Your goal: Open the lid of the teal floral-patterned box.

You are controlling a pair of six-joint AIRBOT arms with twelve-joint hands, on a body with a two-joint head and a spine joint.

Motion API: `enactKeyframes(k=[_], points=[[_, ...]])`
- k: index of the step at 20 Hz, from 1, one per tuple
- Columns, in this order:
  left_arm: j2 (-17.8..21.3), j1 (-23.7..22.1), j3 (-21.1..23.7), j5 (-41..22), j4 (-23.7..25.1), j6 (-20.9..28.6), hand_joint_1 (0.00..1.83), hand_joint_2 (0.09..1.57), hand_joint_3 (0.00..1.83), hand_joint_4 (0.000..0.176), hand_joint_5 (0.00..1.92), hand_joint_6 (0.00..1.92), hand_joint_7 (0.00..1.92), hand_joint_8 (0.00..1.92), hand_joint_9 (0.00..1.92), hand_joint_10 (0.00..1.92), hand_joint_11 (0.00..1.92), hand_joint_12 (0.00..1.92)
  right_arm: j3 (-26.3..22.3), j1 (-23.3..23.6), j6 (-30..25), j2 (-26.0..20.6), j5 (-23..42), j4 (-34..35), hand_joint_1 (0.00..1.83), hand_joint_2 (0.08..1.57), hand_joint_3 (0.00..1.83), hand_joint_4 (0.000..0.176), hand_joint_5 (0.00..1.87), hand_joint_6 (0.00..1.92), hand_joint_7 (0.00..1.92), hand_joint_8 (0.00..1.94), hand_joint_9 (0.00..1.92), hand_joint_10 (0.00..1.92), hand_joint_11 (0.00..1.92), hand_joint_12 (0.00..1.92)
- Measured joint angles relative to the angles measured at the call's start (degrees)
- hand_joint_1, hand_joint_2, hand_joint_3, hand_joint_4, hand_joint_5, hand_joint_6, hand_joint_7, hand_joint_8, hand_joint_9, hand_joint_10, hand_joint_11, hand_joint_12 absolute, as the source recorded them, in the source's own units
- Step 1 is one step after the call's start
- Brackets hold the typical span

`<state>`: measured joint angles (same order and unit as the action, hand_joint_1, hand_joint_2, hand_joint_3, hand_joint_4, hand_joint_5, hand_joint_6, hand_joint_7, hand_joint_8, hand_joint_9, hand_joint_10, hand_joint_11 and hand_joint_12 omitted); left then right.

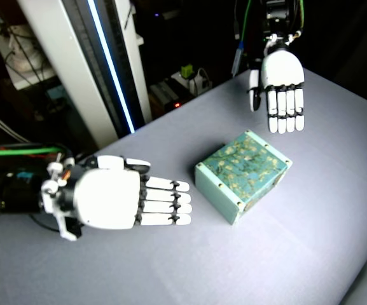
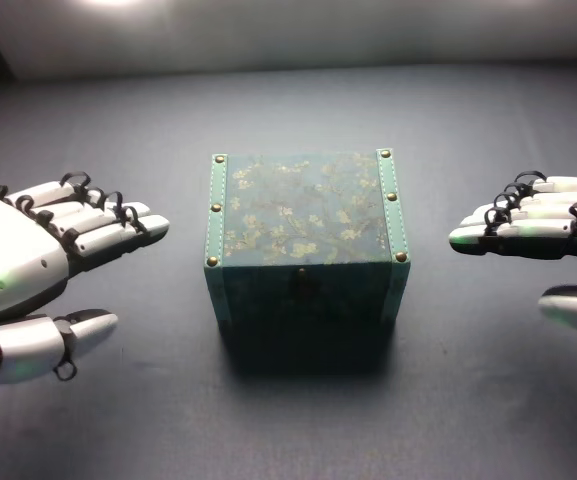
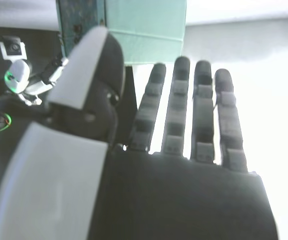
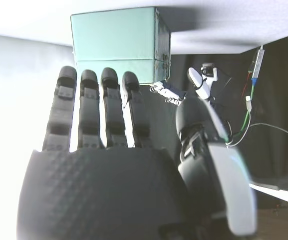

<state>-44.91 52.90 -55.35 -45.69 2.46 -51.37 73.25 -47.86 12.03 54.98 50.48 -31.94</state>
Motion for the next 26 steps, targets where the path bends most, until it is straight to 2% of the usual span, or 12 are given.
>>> enactKeyframes(k=[5,7,8,10,12,14,15,17,18,21,24,26], points=[[-1.03,-1.29,-1.11,1.9,2.75,1.57,0.11,1.53,0.0,0.0,0.0,0.0,0.1,0.0,0.2,0.0,0.0,0.32,0.59,0.96,-1.38,0.46,-0.5,-1.51,0.53,1.57,0.04,0.0,0.1,0.0,0.14,0.0,0.21,0.0,0.02,0.72],[-1.42,-1.75,-1.25,3.3,3.98,2.16,0.17,1.5,0.0,0.0,0.0,0.0,0.13,0.0,0.27,0.01,0.0,0.39,0.66,1.88,-1.62,0.92,-0.85,-2.86,0.65,1.56,0.01,0.0,0.15,0.0,0.17,0.0,0.37,0.02,0.16,0.95],[-1.51,-1.9,-1.25,4.04,5.03,2.19,0.2,1.49,0.0,0.0,0.0,0.0,0.13,0.0,0.26,0.0,0.0,0.33,0.66,2.08,-1.81,1.2,-1.14,-3.72,0.74,1.55,0.0,0.0,0.15,0.0,0.17,0.0,0.39,0.01,0.06,1.0],[-2.14,-2.69,-1.64,5.88,5.75,2.19,0.14,1.49,0.0,0.0,0.0,0.0,0.05,0.0,0.13,0.0,0.0,0.18,0.96,2.73,-2.29,1.64,-1.75,-5.46,0.8,1.54,0.0,0.0,0.15,0.0,0.17,0.0,0.26,0.01,0.0,0.86],[-2.64,-3.98,-2.19,7.32,6.84,2.19,0.09,1.49,0.0,0.0,0.0,0.0,0.01,0.0,0.06,0.0,0.0,0.11,1.46,3.1,-3.04,2.19,-2.36,-6.08,0.89,1.51,0.0,0.0,0.16,0.0,0.33,0.02,0.61,0.14,0.18,1.43],[-3.58,-4.85,-2.62,8.11,7.39,2.21,0.11,1.47,0.0,0.0,0.01,0.0,0.01,0.0,0.07,0.0,0.04,0.11,1.79,3.43,-3.23,2.54,-2.84,-6.29,0.83,1.52,0.0,0.0,0.14,0.0,0.3,0.0,0.62,0.15,0.15,1.46],[-4.13,-5.44,-2.8,8.68,8.11,2.29,0.09,1.47,0.0,0.0,0.02,0.0,0.04,0.01,0.09,0.01,0.08,0.12,1.86,3.43,-3.28,2.62,-2.95,-6.56,0.75,1.53,0.01,0.0,0.16,0.01,0.21,0.01,0.34,0.04,0.03,1.14],[-4.98,-6.32,-3.3,10.23,9.38,2.6,0.11,1.47,0.0,0.0,0.02,0.0,0.06,0.01,0.1,0.01,0.09,0.12,1.86,3.48,-3.32,2.93,-3.23,-7.21,0.71,1.55,0.01,0.0,0.16,0.0,0.14,0.01,0.19,0.02,0.0,0.58],[-5.09,-6.67,-3.48,10.58,10.1,3.28,0.08,1.48,0.0,0.0,0.01,0.0,0.04,0.0,0.08,0.0,0.07,0.11,1.86,3.74,-3.34,3.04,-3.34,-7.37,0.76,1.54,0.0,0.0,0.17,0.0,0.15,0.0,0.34,0.02,0.14,0.83],[-5.9,-7.67,-4.15,11.72,11.72,4.55,0.13,1.48,0.0,0.0,0.0,0.0,0.02,0.0,0.05,0.0,0.05,0.09,2.1,4.04,-3.41,3.58,-3.63,-7.41,0.5,1.57,0.03,0.0,0.15,0.0,0.14,0.0,0.15,0.0,0.0,0.47],[-6.01,-8.13,-4.17,12.22,11.93,4.57,0.18,1.47,0.0,0.0,0.01,0.0,0.02,0.0,0.06,0.0,0.05,0.09,2.16,4.07,-3.45,3.87,-4.02,-7.56,0.23,1.57,0.08,0.0,0.16,0.0,0.14,0.0,0.15,0.0,0.0,0.54],[-6.01,-8.22,-4.17,12.22,11.91,4.66,0.27,1.45,0.0,0.0,0.04,0.0,0.06,0.01,0.1,0.01,0.12,0.14,2.25,4.13,-3.54,3.93,-4.11,-7.72,0.0,1.57,0.09,0.0,0.1,0.0,0.08,0.0,0.07,0.0,0.0,0.39]])
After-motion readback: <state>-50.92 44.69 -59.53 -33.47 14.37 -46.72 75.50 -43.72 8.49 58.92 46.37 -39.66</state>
